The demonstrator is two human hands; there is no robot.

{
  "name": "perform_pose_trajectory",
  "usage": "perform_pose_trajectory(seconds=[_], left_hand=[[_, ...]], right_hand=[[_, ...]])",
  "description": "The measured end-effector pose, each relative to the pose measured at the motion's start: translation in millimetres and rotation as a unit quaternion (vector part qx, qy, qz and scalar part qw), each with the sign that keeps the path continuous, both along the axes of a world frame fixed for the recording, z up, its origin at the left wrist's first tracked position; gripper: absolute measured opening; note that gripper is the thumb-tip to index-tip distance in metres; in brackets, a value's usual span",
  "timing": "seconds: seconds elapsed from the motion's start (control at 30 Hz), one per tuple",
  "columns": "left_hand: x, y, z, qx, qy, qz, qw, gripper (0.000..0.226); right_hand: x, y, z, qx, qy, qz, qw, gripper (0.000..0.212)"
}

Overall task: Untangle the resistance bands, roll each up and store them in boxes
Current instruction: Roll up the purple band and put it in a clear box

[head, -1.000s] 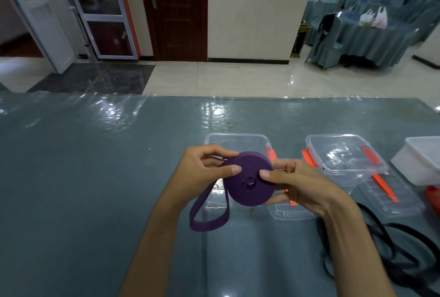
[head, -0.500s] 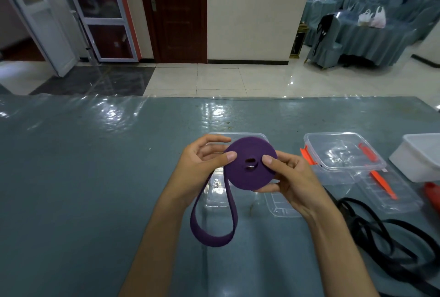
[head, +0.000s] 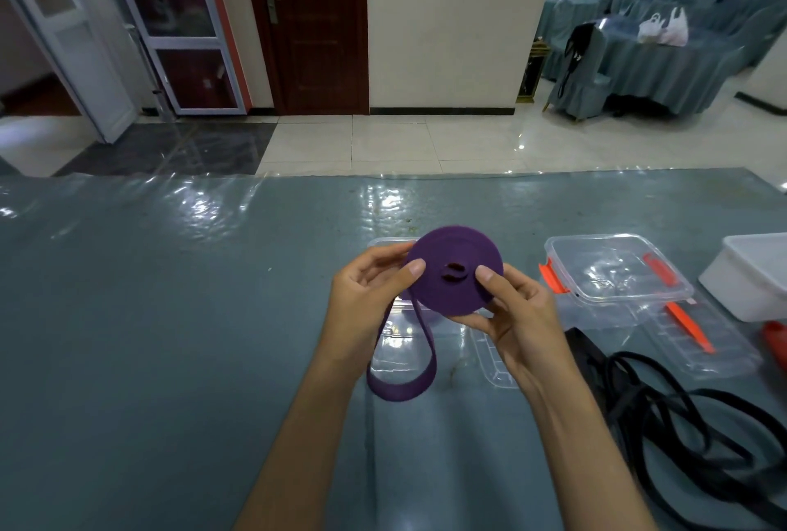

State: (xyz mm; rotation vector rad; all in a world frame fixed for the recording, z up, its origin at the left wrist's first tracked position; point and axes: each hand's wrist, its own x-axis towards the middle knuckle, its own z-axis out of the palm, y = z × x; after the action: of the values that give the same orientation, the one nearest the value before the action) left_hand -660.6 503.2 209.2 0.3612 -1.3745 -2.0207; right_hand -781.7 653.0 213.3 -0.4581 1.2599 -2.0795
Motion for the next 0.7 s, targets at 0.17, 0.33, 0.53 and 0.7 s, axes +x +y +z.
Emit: perform_pose_trajectory(seconds=[0.17, 0.33, 0.53, 0.7], left_hand=[[3, -9, -2, -0.002, -0.017, -0.044, 0.999, 0.038], [-4, -3, -7, -0.008, -0.009, 0.041, 0.999, 0.031], [-6, -9, -15, 0.044, -0.003, -0.015, 0.999, 0.039], [-4, -12, -15, 0.043, 0.011, 0.062, 0.997, 0.024]], right_hand=[[-1, -6, -5, -0.003, -0.037, -0.017, 0.999, 0.027], [1, -17, -8, -0.02, -0.056, -0.023, 0.998, 0.028], [0, -25, -20, -0.064, -0.089, -0.001, 0.994, 0.051], [-17, -16, -21, 0.054, 0.004, 0.119, 0.991, 0.037]])
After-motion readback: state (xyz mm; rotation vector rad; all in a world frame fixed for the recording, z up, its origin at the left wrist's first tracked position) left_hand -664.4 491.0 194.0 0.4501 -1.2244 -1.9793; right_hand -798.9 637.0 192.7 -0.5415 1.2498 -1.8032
